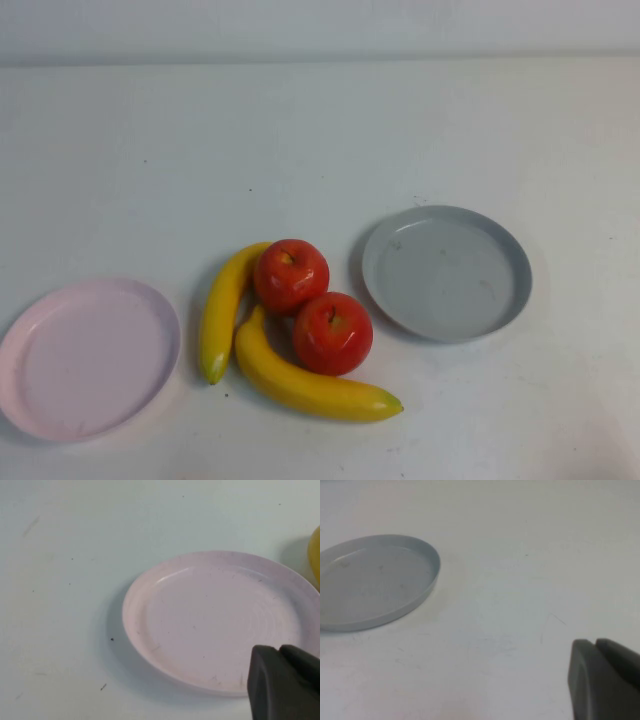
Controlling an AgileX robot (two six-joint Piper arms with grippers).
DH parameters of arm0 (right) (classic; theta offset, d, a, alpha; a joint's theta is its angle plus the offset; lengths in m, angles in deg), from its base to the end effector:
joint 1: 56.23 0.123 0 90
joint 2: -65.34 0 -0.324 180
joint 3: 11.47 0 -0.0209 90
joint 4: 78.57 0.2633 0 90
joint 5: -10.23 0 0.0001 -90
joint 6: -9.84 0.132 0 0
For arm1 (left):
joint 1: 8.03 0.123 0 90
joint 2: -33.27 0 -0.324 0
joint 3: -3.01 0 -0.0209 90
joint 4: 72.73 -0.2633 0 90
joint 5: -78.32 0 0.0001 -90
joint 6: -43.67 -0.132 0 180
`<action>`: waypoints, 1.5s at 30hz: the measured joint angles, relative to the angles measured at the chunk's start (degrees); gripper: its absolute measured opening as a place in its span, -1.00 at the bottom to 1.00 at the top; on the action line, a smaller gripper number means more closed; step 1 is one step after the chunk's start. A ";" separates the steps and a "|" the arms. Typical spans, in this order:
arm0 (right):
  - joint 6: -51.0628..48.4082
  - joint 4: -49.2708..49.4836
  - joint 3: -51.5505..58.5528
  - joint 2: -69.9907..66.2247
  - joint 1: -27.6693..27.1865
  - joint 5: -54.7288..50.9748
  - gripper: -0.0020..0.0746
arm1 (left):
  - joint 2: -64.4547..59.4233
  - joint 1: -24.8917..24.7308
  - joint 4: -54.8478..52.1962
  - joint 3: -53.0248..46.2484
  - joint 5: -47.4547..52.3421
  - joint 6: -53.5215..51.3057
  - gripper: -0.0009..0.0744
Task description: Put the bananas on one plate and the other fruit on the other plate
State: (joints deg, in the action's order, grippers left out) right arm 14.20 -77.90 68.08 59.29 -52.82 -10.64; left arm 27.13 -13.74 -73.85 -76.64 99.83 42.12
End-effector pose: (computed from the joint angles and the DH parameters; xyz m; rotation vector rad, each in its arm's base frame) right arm 0.0651 0.0044 0.1607 0.0227 1.8594 0.1056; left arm 0.0647 -0.0055 0.1585 0.1306 1.8682 -0.0308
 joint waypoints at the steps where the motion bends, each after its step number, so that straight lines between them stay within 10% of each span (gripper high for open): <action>1: 0.00 0.00 0.00 0.00 0.00 0.00 -0.99 | 0.00 0.00 0.00 0.00 0.00 0.00 -0.99; 45: 0.00 0.00 0.00 0.00 0.00 0.00 -0.99 | 0.00 0.00 8.62 0.00 -4.14 3.79 -0.99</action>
State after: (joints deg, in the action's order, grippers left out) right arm 14.20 -77.90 68.08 59.29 -52.82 -10.64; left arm 27.13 -13.74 -65.22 -76.64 95.69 45.92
